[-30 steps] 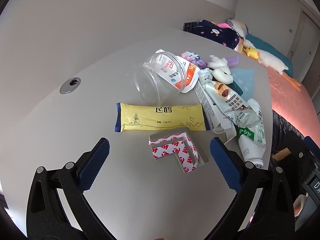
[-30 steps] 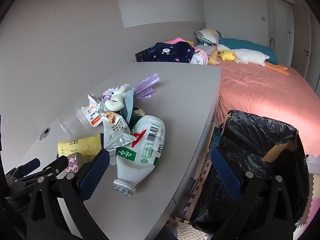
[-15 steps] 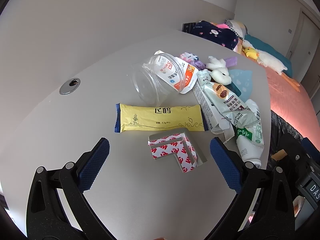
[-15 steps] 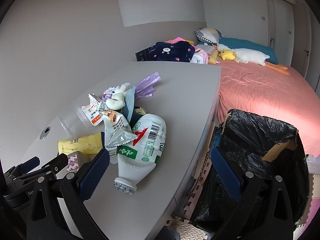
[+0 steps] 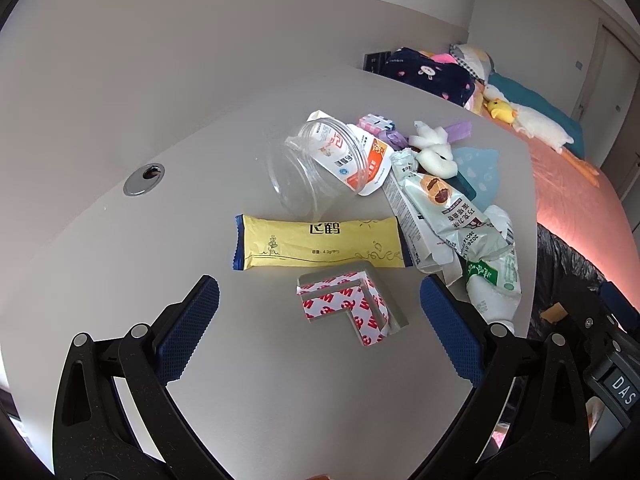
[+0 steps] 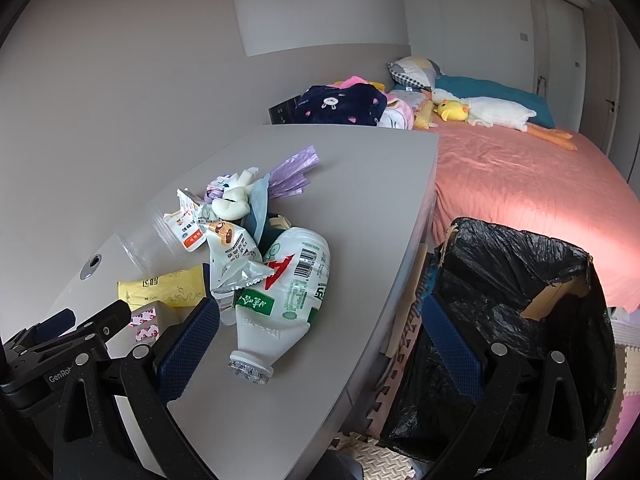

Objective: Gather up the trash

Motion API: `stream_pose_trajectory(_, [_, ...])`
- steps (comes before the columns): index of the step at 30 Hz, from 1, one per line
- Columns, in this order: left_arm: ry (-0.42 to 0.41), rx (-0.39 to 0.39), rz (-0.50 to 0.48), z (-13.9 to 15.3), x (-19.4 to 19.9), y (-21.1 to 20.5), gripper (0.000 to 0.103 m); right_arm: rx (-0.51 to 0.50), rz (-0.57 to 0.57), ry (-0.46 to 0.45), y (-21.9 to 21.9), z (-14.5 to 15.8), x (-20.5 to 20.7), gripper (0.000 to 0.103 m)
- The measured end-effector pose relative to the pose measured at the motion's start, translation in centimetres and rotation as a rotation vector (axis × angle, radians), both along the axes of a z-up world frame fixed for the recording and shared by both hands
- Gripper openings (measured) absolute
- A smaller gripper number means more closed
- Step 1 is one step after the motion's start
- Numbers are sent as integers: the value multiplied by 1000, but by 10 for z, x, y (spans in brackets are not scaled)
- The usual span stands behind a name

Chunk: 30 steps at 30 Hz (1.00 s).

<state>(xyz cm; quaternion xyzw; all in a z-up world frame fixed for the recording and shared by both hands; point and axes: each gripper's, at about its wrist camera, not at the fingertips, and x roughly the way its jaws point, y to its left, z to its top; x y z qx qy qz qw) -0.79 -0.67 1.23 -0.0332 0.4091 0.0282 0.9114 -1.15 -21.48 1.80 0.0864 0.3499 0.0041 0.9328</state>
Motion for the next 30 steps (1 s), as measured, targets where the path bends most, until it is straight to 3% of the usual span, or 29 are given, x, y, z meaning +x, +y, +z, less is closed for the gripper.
stream_pose_trajectory(30, [21, -21, -9, -4, 1, -2, 97, -9, 30, -3, 6, 4, 2, 100])
